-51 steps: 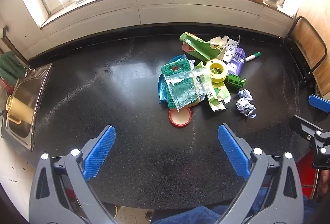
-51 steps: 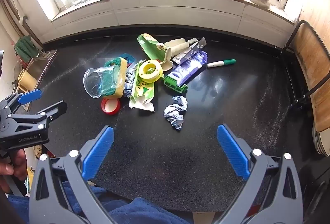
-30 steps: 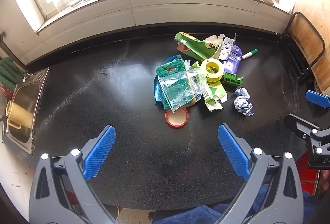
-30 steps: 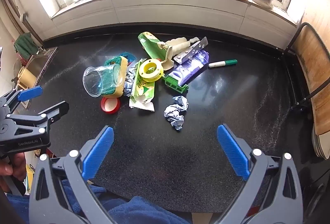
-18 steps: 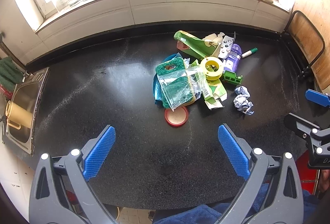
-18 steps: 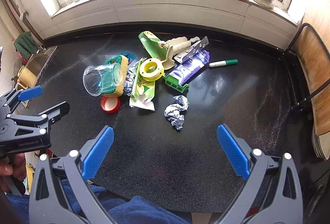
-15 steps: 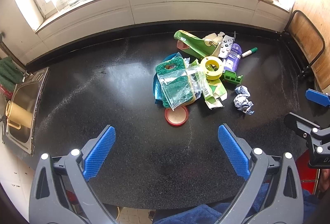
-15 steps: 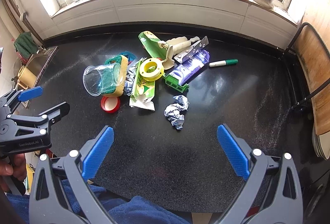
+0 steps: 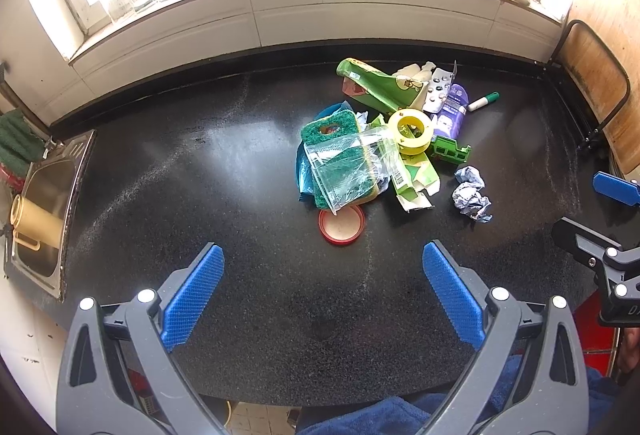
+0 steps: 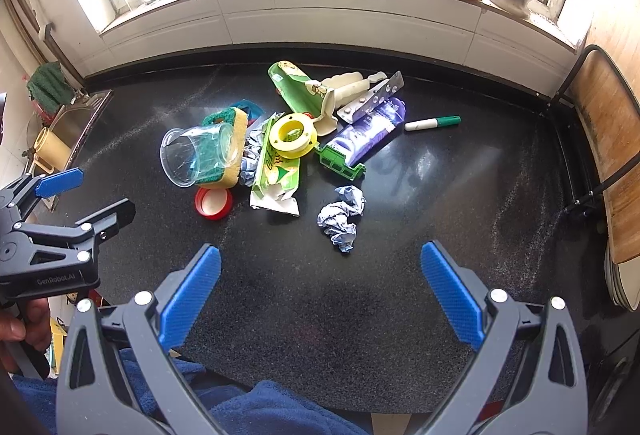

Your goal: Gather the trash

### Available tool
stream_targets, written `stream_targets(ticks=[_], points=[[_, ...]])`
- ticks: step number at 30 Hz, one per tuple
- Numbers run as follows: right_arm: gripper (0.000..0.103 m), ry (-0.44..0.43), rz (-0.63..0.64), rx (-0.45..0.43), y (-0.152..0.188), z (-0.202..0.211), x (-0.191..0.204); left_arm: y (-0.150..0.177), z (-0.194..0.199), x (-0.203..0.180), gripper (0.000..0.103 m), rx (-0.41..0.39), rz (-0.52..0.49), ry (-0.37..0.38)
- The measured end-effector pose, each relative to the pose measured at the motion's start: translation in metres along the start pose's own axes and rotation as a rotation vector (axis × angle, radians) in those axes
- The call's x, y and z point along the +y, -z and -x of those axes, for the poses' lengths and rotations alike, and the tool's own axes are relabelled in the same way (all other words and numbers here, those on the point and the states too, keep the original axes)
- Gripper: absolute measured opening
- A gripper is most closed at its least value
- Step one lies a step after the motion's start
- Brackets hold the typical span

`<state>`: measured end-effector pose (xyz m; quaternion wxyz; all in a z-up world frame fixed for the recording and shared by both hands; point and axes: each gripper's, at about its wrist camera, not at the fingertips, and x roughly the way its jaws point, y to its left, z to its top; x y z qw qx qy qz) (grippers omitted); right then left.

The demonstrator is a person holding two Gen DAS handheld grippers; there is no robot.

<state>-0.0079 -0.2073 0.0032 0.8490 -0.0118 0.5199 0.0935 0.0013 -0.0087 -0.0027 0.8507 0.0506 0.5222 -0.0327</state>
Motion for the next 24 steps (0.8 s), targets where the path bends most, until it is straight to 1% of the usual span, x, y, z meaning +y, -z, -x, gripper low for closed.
stream_targets(ticks=[18,24], points=[[0.097,-0.005,0.001,0.001,-0.0003,-0.0011,-0.0020,0.0009,-0.0012,-0.0043,0.097,0.008,-0.003,0.003],[0.097,-0.024,-0.003,0.012,-0.0023,-0.0067,-0.0040,-0.0040,-0.0060,-0.0045,0.097,0.001,-0.028,0.036]])
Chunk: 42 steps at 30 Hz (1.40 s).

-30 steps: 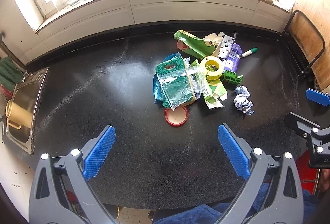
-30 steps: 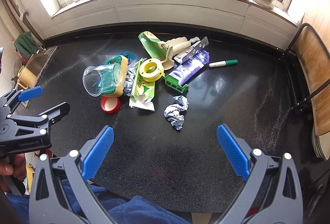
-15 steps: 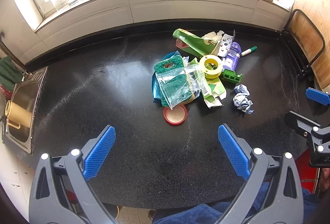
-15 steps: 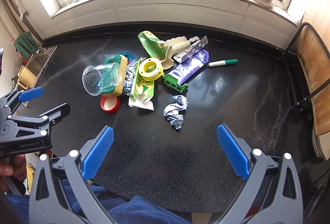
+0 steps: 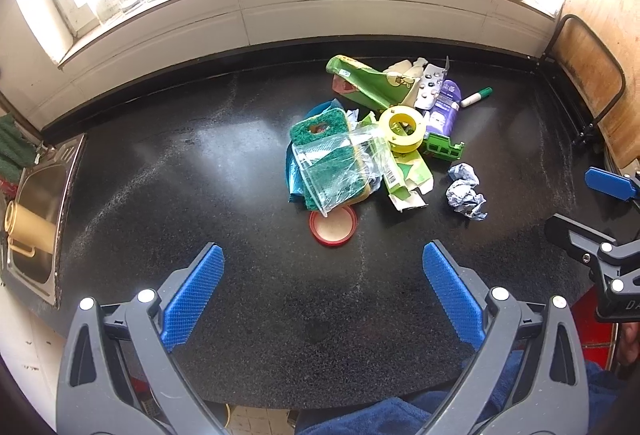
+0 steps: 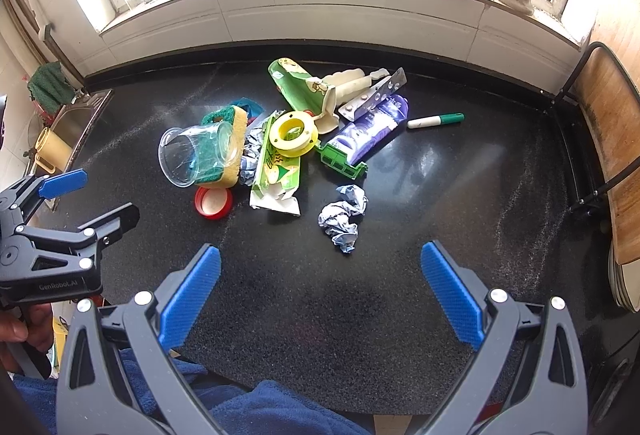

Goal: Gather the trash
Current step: 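Grasp the clear plastic cup with left tool while right tool grasps crumpled foil, then carry cup and foil to the black bin and open both tools over it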

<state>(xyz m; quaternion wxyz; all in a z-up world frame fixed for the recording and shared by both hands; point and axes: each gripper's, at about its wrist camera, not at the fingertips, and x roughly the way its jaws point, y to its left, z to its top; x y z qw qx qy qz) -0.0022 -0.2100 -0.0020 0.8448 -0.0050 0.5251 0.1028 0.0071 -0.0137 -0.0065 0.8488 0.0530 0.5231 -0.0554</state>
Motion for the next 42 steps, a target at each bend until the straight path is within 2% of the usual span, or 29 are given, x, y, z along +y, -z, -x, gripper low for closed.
stream_targets(ticks=[2,4,7,11,13,15,19,21,22,23,26,31,34,36,42], points=[[0.097,-0.024,0.000,0.002,-0.002,-0.005,-0.003,-0.003,-0.002,-0.002,0.097,-0.026,-0.047,0.012],[0.097,-0.040,0.009,0.006,-0.003,-0.015,-0.006,-0.007,-0.008,-0.006,0.097,-0.058,-0.133,-0.008],[0.097,-0.039,0.030,0.020,-0.004,-0.040,-0.011,-0.017,-0.025,-0.021,0.097,-0.094,-0.325,-0.063],[0.097,-0.031,0.042,0.056,-0.005,-0.089,-0.019,-0.024,-0.058,-0.039,0.097,-0.156,-0.569,-0.066],[0.096,-0.020,0.039,0.084,-0.007,-0.113,-0.024,-0.027,-0.078,-0.042,0.097,-0.149,-0.644,-0.051],[0.095,-0.029,0.027,0.097,-0.009,-0.129,-0.030,-0.035,-0.094,-0.041,0.097,-0.120,-0.669,-0.031],[0.090,-0.021,0.052,0.114,-0.013,-0.150,-0.031,-0.043,-0.120,-0.034,0.096,-0.095,-0.655,0.014],[0.080,-0.021,0.073,0.128,-0.014,-0.157,-0.031,-0.044,-0.127,-0.034,0.088,-0.096,-0.663,-0.002],[0.070,-0.019,0.081,0.139,-0.015,-0.160,-0.029,-0.044,-0.127,-0.036,0.075,-0.093,-0.667,-0.008],[0.055,-0.013,0.087,0.146,-0.015,-0.163,-0.028,-0.045,-0.126,-0.037,0.064,-0.091,-0.666,-0.008],[0.040,-0.023,0.102,0.154,-0.018,-0.164,-0.027,-0.046,-0.119,-0.039,0.056,-0.093,-0.626,-0.001],[0.039,-0.048,0.118,0.099,-0.025,-0.133,-0.023,-0.048,-0.089,-0.030,0.052,-0.090,-0.475,0.000],[0.039,-0.071,0.101,0.064,-0.029,-0.112,-0.023,-0.049,-0.066,-0.019,0.052,-0.092,-0.336,0.026],[0.039,-0.076,0.111,0.051,-0.031,-0.102,-0.019,-0.045,-0.054,-0.013,0.052,-0.098,-0.266,0.018],[0.039,-0.083,0.177,0.046,-0.032,-0.089,0.002,-0.026,-0.039,0.001,0.052,-0.091,-0.148,0.000]])
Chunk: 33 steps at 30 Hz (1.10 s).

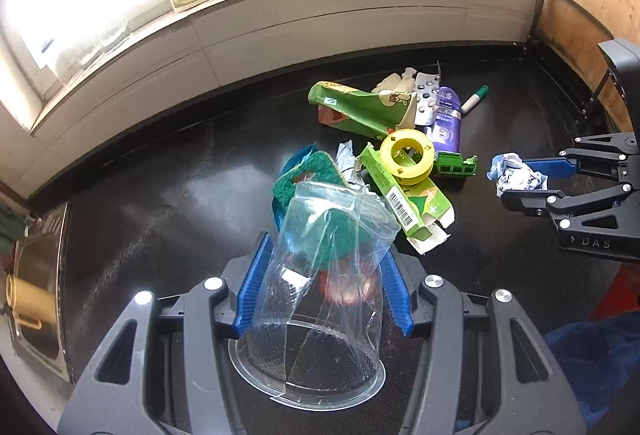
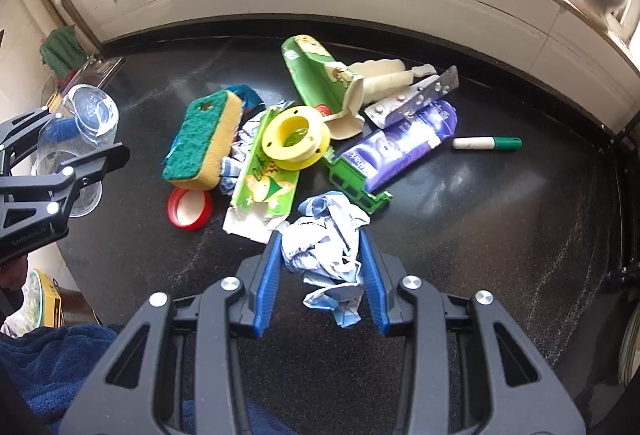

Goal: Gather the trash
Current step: 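Carry cup and foil to the black bin and open both tools over it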

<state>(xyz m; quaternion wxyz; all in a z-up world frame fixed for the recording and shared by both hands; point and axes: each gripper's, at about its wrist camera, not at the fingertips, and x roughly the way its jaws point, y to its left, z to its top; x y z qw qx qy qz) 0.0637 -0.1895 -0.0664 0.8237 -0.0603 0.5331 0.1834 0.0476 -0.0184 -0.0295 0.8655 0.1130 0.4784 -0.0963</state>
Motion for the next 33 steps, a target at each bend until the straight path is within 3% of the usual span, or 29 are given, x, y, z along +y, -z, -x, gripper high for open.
stream_targets(ticks=[4,8,13,19,25,29,33], points=[[0.039,-0.049,0.100,0.010,-0.006,0.003,0.035,0.025,0.014,0.023,0.052,-0.008,0.105,-0.055],[0.039,-0.145,0.230,0.035,-0.023,-0.009,0.099,0.078,0.033,0.071,0.052,0.001,0.319,-0.144],[0.039,-0.307,0.504,0.093,-0.031,-0.029,0.233,0.190,0.061,0.143,0.052,0.062,0.632,-0.293],[0.039,-0.525,0.820,0.210,0.006,-0.051,0.415,0.350,0.088,0.187,0.052,0.156,0.910,-0.459],[0.040,-0.655,0.964,0.342,0.059,-0.076,0.549,0.459,0.078,0.213,0.052,0.142,1.125,-0.480],[0.040,-0.638,1.031,0.407,0.091,-0.109,0.605,0.498,0.054,0.225,0.052,0.147,1.189,-0.466],[0.040,-0.600,1.055,0.430,0.102,-0.142,0.633,0.520,0.040,0.231,0.052,0.128,1.259,-0.430]])
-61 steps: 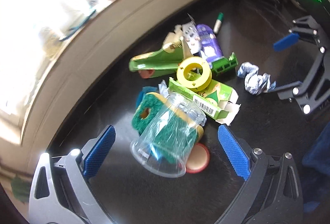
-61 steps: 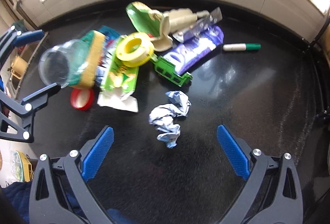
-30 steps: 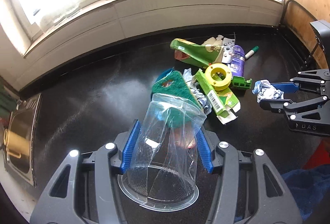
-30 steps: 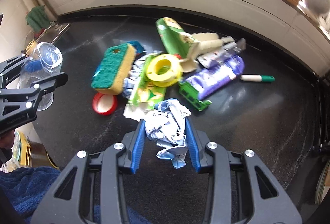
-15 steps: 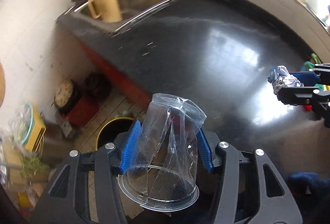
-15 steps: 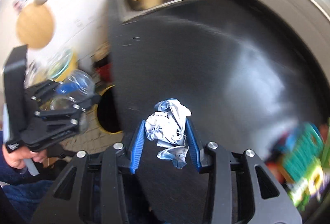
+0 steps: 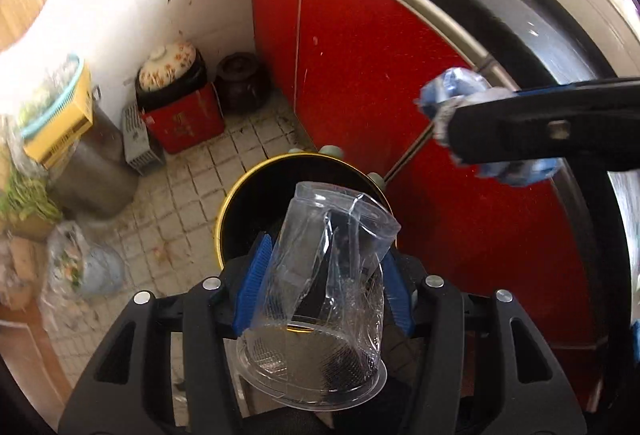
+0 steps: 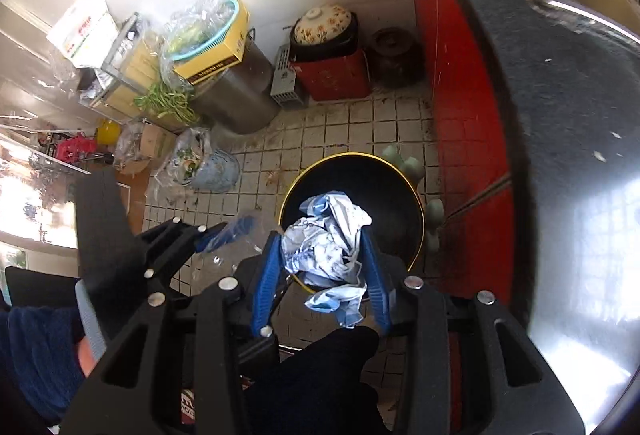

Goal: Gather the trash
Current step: 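Carry cup and foil to the black bin and open both tools over it, then swing both open tools back to the counter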

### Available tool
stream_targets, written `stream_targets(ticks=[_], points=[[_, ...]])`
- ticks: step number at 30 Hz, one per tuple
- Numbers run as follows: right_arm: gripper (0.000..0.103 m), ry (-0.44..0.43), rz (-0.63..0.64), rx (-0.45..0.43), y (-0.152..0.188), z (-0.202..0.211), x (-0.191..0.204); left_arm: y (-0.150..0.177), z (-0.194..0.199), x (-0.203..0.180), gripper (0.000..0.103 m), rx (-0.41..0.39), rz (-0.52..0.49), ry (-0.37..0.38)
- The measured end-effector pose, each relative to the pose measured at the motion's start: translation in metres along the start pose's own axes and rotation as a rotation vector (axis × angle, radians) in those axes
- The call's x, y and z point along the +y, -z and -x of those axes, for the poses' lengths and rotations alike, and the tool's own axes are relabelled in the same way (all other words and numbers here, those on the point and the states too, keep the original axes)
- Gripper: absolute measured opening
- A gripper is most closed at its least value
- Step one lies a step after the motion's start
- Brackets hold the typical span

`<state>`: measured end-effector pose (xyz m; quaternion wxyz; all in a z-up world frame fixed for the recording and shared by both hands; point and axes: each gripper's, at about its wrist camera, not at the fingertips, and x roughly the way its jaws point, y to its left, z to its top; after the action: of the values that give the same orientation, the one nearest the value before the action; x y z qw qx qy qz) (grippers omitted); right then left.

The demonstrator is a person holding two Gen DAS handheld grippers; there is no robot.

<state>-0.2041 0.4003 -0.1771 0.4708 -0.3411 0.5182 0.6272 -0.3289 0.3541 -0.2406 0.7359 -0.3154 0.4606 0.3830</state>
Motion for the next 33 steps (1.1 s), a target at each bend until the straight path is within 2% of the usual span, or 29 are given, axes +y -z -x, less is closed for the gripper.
stream_targets(ticks=[6,10,13,17,20,22,25,29,33], points=[[0.045,0.006,-0.002,0.051,-0.008,-0.025,-0.012,0.005,-0.011,0.017,0.055,0.005,0.003,0.022],[0.065,-0.002,0.001,0.051,-0.008,-0.029,-0.014,0.005,-0.015,0.022,0.076,0.016,0.003,-0.004],[0.067,-0.007,0.004,0.055,-0.004,-0.028,-0.012,0.004,-0.017,0.027,0.084,0.025,-0.005,-0.009],[0.072,0.000,-0.017,-0.007,0.014,0.016,-0.011,-0.001,-0.005,0.020,0.087,0.035,-0.055,-0.043],[0.085,0.031,-0.044,-0.089,0.039,0.072,-0.017,-0.010,0.028,-0.003,0.095,-0.001,-0.124,-0.068],[0.089,0.059,-0.090,-0.172,0.062,0.123,-0.029,-0.020,0.054,-0.029,0.096,-0.024,-0.194,-0.093],[0.095,0.189,-0.197,-0.278,0.111,0.195,-0.063,-0.032,0.090,-0.079,0.097,-0.071,-0.283,-0.049],[0.095,0.399,-0.421,-0.337,0.195,0.260,-0.114,-0.044,0.123,-0.172,0.097,-0.119,-0.455,0.110],[0.095,0.529,-0.743,-0.405,0.316,0.313,-0.156,-0.038,0.142,-0.280,0.097,-0.123,-0.702,0.298]])
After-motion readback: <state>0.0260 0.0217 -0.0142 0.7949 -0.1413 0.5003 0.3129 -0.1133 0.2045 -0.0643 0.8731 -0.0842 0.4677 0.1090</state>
